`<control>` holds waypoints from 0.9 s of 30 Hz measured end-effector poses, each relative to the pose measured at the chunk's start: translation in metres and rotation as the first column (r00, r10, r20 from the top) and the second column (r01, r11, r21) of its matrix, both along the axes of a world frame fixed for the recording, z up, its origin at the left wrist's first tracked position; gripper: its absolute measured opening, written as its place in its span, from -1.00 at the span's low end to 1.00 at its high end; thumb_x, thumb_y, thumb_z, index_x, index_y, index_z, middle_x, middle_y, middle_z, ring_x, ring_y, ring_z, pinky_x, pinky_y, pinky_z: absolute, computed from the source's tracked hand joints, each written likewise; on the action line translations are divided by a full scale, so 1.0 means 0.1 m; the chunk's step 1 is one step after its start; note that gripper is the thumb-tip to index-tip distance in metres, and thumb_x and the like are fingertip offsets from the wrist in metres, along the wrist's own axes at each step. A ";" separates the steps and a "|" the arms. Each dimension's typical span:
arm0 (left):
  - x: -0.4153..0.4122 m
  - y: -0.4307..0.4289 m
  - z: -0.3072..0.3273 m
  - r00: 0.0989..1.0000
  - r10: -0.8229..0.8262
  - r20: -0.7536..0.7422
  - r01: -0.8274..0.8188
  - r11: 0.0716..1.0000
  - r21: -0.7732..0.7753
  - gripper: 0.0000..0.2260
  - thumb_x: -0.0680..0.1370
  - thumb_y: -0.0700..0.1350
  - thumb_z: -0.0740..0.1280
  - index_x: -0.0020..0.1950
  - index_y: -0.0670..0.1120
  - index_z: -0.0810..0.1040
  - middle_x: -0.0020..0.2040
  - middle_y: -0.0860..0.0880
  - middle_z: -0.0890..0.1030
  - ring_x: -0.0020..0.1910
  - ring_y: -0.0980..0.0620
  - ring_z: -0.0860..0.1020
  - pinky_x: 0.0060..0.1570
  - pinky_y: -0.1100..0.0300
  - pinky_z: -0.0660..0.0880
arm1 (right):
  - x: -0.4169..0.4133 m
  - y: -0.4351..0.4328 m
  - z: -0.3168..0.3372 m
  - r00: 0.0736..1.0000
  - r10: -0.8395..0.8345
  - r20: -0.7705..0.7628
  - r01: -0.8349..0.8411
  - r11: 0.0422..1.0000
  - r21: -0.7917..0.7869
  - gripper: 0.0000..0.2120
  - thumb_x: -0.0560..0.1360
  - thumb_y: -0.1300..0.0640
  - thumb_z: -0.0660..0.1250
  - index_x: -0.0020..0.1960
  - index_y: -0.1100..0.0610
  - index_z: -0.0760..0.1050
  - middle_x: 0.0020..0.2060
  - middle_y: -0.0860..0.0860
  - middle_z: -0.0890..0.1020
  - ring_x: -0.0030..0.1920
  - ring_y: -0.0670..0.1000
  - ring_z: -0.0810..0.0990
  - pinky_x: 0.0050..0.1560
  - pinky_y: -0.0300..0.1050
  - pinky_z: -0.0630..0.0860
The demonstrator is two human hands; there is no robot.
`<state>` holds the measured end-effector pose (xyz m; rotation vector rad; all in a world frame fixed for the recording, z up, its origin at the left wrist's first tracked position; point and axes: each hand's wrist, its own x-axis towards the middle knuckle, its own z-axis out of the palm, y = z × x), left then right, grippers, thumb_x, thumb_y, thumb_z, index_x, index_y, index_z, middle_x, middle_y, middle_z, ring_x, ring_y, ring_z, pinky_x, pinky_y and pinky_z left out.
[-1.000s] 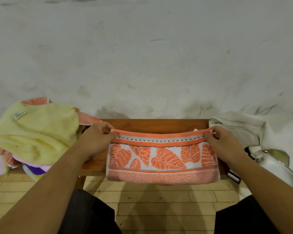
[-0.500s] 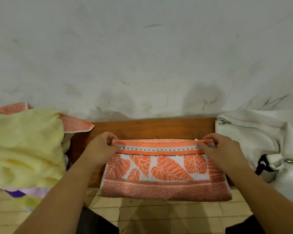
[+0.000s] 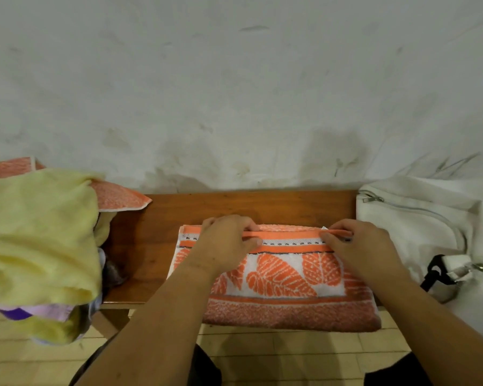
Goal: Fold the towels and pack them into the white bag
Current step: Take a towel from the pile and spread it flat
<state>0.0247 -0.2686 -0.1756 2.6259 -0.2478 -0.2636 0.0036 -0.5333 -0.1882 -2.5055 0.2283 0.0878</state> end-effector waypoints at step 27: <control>0.16 0.18 -0.02 0.947 0.320 -0.036 -0.317 0.945 0.078 -0.91 0.57 0.16 0.37 0.00 0.19 0.57 -0.08 0.27 0.56 0.03 0.18 0.50 0.32 0.02 0.23 | 0.06 0.01 -0.11 0.985 -0.104 0.138 0.107 0.994 -0.018 -0.95 0.59 0.02 0.37 0.03 -0.09 0.60 -0.04 -0.05 0.66 -0.14 -0.06 0.49 -0.09 -0.15 0.40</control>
